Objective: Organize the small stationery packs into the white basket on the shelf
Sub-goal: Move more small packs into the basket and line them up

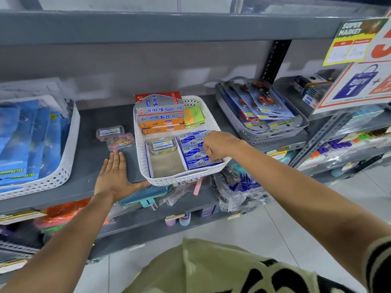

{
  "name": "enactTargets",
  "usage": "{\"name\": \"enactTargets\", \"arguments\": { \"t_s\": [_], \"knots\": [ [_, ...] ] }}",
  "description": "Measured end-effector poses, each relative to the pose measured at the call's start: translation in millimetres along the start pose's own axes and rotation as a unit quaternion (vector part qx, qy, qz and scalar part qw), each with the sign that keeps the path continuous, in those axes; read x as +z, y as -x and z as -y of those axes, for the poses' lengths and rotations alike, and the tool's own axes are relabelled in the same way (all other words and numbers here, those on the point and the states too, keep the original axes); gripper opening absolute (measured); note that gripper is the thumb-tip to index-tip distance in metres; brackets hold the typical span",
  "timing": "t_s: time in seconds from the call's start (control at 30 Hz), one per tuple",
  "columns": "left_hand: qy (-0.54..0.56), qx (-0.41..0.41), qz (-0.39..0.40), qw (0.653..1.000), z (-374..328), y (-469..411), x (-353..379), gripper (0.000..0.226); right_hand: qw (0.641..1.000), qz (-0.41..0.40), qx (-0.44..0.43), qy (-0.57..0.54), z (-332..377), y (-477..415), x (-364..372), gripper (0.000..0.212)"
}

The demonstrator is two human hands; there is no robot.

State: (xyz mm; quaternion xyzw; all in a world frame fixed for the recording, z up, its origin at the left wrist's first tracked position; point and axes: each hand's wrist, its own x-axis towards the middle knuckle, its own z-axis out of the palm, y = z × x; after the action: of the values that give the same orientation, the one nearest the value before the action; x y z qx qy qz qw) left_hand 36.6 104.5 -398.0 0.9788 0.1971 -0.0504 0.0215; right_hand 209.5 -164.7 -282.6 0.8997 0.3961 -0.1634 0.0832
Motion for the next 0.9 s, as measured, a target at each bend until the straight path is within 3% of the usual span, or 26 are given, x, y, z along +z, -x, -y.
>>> {"name": "enactTargets", "arguments": {
  "t_s": [0.27,0.5,0.9],
  "knots": [
    [-0.002,-0.004,-0.027,1.0,23,18,1,0.133,0.991,-0.115,-0.053,-0.052,40,-24,-23,0.009],
    [0.017,-0.064,-0.031,0.997,44,27,0,0.139,0.974,-0.19,-0.107,-0.054,96,-56,-45,0.015],
    [0.051,-0.048,0.0,0.998,63,15,-6,0.155,0.975,-0.155,-0.16,0.007,166,-131,-61,0.02]
  ]
}}
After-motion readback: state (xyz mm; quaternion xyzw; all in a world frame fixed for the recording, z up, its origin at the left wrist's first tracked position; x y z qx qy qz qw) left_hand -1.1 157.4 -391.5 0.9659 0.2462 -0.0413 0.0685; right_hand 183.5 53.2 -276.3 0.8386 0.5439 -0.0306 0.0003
